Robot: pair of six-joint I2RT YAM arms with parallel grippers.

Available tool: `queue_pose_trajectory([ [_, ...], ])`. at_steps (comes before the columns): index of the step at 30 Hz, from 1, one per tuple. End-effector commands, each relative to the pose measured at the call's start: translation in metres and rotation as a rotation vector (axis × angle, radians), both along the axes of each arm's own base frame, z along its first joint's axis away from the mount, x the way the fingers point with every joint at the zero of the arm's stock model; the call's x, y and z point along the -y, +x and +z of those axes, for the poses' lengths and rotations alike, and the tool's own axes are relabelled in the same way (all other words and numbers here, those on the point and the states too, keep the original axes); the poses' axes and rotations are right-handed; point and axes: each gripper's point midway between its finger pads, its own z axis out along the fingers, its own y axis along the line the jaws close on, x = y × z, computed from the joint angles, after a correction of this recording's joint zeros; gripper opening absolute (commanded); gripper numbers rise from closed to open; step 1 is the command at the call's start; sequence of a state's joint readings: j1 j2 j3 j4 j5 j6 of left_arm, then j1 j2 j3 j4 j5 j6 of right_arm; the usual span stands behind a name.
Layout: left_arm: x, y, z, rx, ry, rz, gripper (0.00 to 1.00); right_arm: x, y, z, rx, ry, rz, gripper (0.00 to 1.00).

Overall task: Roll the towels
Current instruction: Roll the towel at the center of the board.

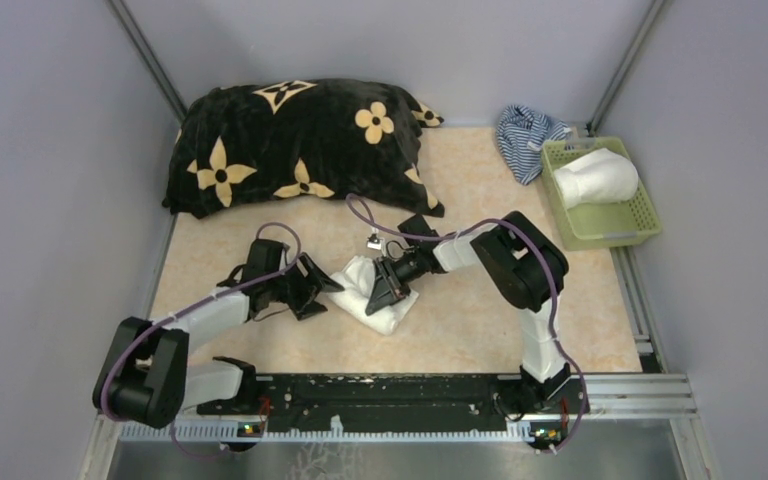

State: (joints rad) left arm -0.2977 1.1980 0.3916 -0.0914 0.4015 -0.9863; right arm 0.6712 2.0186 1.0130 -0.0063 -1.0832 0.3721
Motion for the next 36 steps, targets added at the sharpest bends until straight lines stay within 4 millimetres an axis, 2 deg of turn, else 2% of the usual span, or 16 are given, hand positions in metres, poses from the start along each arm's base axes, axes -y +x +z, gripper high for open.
queue_pose_trajectory([
  [1,0.011,0.015,-0.002,0.011,-0.006,-0.034,0.74,0.017,-0.010,-0.027,-0.059,-0.133,-0.059,0.16],
  [4,0.012,0.015,-0.015,-0.039,0.025,-0.039,0.66,0.022,-0.002,-0.016,0.061,-0.152,-0.089,0.28],
  [9,0.010,0.012,-0.028,-0.092,0.103,-0.045,0.65,0.034,0.024,0.018,0.366,-0.238,-0.175,0.46],
  [10,0.009,0.012,-0.029,-0.099,0.118,-0.045,0.65,0.037,0.028,0.021,0.426,-0.276,-0.189,0.47],
  [11,0.008,0.011,-0.031,-0.107,0.129,-0.046,0.65,0.038,0.032,0.036,0.510,-0.286,-0.205,0.48],
  [14,0.007,0.009,-0.034,-0.128,0.151,-0.046,0.65,0.038,0.036,0.057,0.728,-0.375,-0.230,0.51],
  [20,0.006,0.008,-0.039,-0.151,0.182,-0.054,0.68,0.019,0.021,0.075,1.028,-0.488,-0.208,0.53],
  [22,0.005,0.008,-0.040,-0.154,0.186,-0.056,0.68,0.011,0.014,0.070,1.081,-0.516,-0.189,0.53],
  [28,0.005,0.006,-0.043,-0.163,0.193,-0.065,0.70,0.010,0.010,0.023,1.173,-0.691,-0.097,0.54],
  [31,0.006,0.007,-0.043,-0.161,0.189,-0.073,0.71,0.018,0.009,0.002,1.185,-0.762,-0.044,0.54],
  [36,0.010,0.014,-0.033,-0.110,0.184,-0.106,0.75,0.046,0.010,-0.031,1.192,-0.916,0.016,0.51],
])
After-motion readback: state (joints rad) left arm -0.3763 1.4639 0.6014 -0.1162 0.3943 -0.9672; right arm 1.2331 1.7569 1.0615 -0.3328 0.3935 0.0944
